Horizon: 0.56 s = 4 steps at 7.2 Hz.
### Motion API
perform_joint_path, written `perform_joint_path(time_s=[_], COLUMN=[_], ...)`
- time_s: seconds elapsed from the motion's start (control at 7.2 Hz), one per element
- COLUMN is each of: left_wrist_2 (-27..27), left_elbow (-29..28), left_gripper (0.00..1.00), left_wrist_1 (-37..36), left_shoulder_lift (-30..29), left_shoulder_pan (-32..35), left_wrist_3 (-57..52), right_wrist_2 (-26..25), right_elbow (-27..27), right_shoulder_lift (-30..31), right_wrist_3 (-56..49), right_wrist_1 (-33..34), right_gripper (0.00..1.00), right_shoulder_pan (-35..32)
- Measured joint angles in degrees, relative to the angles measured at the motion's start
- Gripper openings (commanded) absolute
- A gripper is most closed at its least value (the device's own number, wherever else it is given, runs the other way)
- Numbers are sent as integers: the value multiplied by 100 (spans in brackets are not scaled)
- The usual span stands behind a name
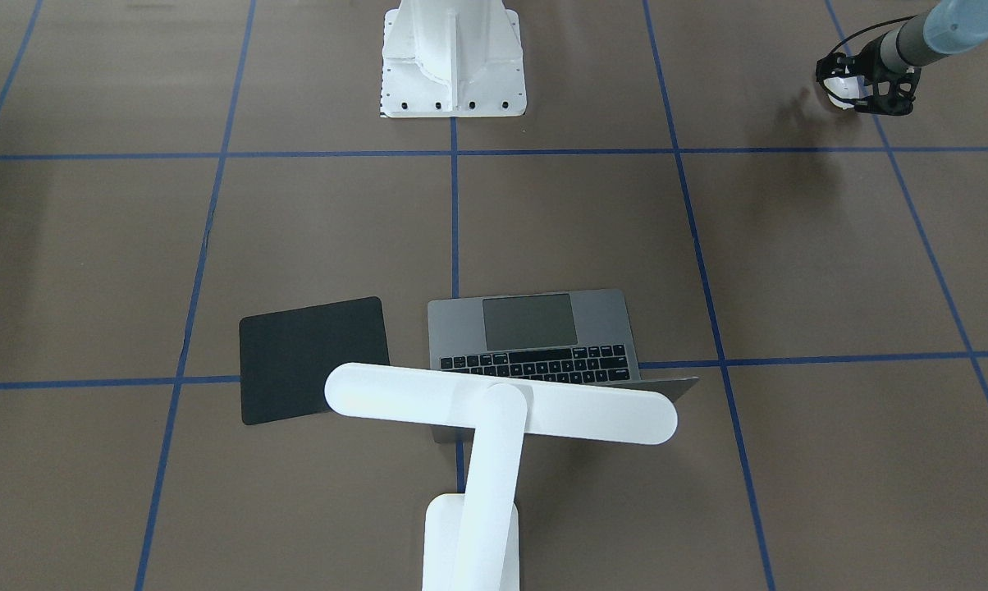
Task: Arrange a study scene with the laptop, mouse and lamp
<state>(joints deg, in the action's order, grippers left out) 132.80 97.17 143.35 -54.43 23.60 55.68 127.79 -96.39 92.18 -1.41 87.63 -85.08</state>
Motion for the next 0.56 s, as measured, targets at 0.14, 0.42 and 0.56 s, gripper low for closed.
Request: perform_joint_path(time_s=[0.14,0.42,0.56], left_wrist_2=[0,-2,-6], left_elbow=[-14,-26,-32], left_gripper=[88,82,82], left_wrist_1=[0,0,0], left_shoulder_lift=[-15,-26,-28], left_shoulder_pan=[-34,-108,-143], left_wrist_3=[3,3,-1], right_wrist_2=[-2,-31,-69], right_elbow=[1,5,6], right_shoulder_lift=[-3,-12,-14], right_wrist_3=[0,4,4], right_wrist_1=[0,0,0], right_gripper=[100,100,100], right_shoulder_pan=[0,0,0])
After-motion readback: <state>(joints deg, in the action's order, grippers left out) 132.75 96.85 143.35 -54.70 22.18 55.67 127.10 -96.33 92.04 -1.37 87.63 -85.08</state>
